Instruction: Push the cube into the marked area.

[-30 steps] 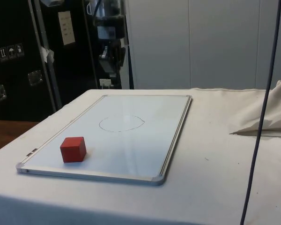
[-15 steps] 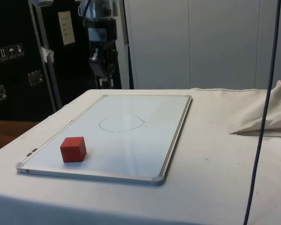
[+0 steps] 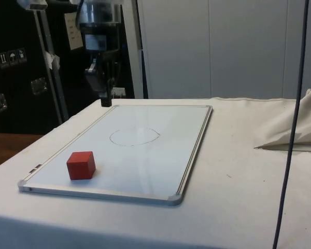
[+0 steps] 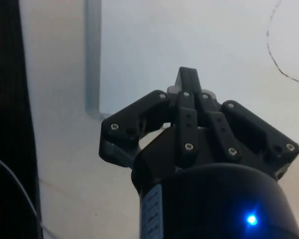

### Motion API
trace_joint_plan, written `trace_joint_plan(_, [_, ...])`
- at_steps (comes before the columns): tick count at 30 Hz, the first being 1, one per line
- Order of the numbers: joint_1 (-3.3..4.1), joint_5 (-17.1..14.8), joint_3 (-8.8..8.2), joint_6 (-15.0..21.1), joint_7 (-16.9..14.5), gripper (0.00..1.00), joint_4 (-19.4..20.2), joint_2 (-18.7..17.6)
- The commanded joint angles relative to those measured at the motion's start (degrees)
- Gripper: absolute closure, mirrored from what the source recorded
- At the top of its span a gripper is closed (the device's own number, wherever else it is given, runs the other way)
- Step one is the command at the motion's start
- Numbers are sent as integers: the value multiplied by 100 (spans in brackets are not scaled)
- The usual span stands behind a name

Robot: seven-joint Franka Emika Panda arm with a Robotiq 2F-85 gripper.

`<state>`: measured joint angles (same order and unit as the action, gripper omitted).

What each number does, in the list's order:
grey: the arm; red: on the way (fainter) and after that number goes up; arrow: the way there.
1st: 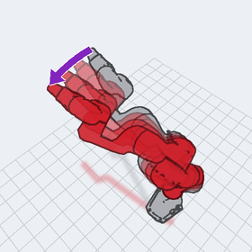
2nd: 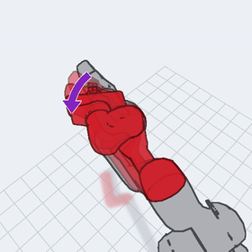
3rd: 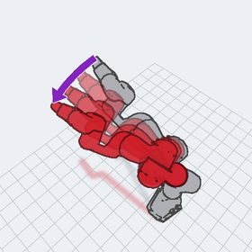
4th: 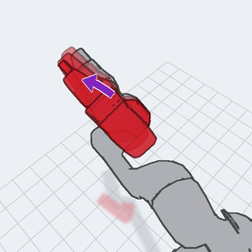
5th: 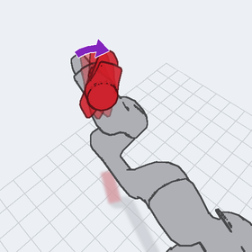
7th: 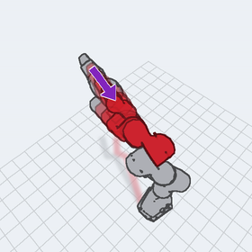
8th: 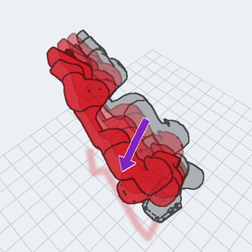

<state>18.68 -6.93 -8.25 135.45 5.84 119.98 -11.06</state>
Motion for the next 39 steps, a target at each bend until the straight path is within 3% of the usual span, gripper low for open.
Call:
trace_joint_plan(1, [6,-126,57,29,-17,100,-74,-92])
trace_joint_plan(17, [29,-487,413,143,52,100,-607,-705])
trace_joint_plan(31, [23,-464,710,195,252,100,-1209,-1369])
trace_joint_plan(39, [80,-458,848,246,430,100,-1765,-1948])
